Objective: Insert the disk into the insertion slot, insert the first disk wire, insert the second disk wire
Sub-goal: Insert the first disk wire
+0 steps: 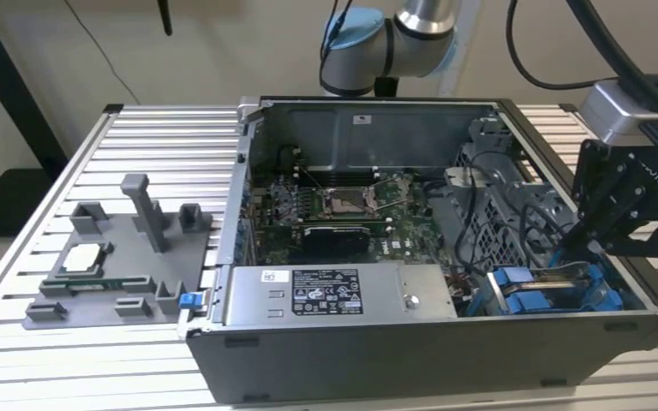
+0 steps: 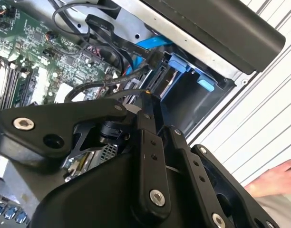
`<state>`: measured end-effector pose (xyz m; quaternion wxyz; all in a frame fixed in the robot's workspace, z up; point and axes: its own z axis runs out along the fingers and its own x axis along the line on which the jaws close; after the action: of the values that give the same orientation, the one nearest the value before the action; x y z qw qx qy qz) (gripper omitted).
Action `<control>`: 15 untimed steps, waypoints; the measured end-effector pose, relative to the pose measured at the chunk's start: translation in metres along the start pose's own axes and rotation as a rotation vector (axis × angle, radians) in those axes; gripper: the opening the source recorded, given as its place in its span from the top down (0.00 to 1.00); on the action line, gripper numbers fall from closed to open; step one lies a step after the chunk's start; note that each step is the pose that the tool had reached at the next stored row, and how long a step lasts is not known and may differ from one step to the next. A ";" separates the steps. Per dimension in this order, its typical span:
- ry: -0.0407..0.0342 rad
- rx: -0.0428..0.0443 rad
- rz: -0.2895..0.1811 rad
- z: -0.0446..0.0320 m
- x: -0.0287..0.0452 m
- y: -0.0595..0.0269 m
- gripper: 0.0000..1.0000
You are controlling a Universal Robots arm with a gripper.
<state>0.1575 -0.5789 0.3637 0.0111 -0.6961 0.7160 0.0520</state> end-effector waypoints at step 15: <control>-0.0321 -0.0079 -0.025 0.0106 0.0029 -0.0092 1.00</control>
<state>0.1660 -0.5811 0.3524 0.0205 -0.7042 0.7067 0.0658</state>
